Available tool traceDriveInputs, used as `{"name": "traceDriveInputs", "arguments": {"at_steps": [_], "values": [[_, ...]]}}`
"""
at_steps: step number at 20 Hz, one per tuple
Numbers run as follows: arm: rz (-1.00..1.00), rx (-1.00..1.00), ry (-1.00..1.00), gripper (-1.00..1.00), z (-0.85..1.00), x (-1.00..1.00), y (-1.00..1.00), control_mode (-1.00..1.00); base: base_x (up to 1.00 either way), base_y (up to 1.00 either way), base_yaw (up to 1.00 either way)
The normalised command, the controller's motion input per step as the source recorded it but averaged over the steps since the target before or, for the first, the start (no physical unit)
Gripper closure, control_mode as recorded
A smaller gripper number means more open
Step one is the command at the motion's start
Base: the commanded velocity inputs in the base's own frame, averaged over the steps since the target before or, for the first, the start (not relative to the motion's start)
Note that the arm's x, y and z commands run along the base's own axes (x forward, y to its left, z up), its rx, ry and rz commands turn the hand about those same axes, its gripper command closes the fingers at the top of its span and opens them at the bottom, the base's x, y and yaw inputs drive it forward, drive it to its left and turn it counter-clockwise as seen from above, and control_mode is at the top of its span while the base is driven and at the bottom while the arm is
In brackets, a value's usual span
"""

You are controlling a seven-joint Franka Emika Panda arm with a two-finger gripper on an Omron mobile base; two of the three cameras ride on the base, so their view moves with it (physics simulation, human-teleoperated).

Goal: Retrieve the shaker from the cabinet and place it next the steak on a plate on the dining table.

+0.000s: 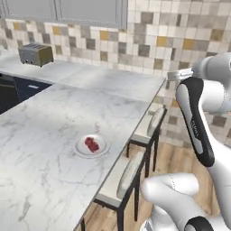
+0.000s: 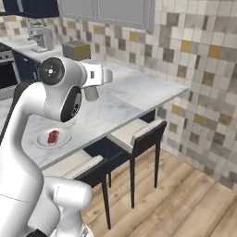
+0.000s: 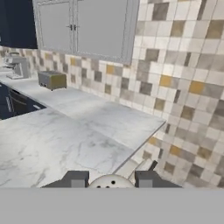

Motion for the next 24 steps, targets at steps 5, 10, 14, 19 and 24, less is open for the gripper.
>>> {"name": "traceDriveInputs", "arguments": {"at_steps": [5,10,14,19,24], "values": [[0.00,0.00,0.00,1.00,0.00,0.00,0.00,1.00,0.92,-0.39,0.47],[0.00,0.00,0.00,1.00,0.00,0.00,0.00,1.00,0.86,-0.44,0.47],[0.00,0.00,0.00,1.00,0.00,0.00,0.00,1.00,0.77,-0.47,0.46],[0.00,0.00,0.00,1.00,0.00,0.00,0.00,1.00,0.77,-0.48,0.46],[0.00,0.00,0.00,1.00,0.00,0.00,0.00,1.00,0.73,-0.47,0.44]]}}
